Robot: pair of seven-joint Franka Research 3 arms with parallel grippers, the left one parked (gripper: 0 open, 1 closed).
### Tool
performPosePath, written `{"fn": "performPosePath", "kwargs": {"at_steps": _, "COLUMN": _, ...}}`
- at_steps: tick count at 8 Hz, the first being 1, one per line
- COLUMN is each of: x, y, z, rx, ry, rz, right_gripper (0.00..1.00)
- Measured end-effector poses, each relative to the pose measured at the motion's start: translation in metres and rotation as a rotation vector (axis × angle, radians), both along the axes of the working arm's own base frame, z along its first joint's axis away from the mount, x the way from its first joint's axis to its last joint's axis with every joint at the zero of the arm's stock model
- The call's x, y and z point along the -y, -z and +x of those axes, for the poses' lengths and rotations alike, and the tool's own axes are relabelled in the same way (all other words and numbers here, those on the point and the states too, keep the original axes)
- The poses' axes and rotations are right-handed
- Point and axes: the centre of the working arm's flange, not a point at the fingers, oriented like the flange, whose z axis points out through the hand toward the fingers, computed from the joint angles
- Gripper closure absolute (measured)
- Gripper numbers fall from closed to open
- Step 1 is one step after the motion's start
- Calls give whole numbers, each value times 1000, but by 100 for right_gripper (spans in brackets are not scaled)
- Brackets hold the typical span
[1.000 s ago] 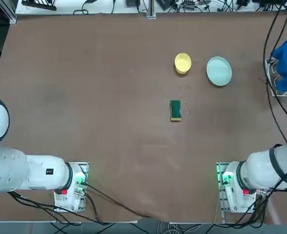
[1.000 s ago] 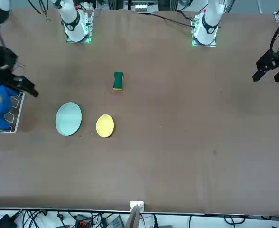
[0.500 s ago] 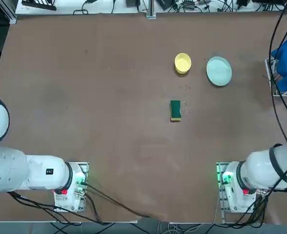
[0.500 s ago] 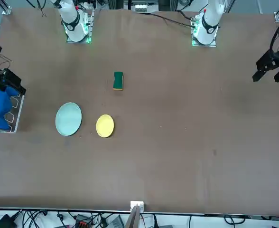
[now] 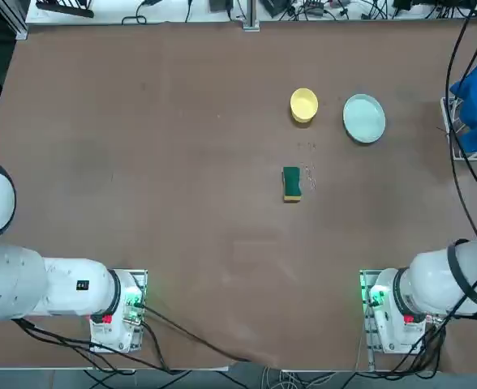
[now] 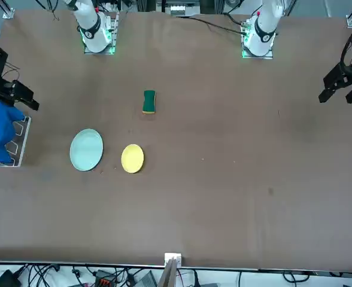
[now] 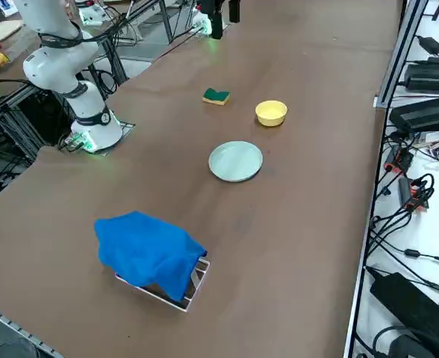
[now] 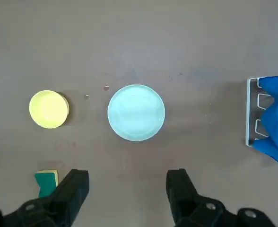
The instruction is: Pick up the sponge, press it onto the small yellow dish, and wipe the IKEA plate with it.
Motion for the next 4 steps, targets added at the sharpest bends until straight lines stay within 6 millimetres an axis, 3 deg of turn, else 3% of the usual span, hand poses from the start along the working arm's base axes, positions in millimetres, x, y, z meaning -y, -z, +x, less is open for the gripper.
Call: {"fn": "performPosePath", "kwargs": {"at_steps": 4, "x": -8, "y": 1, "z": -1, "rx": -10, "ry": -14, "rz": 0, "right_gripper": 0}}
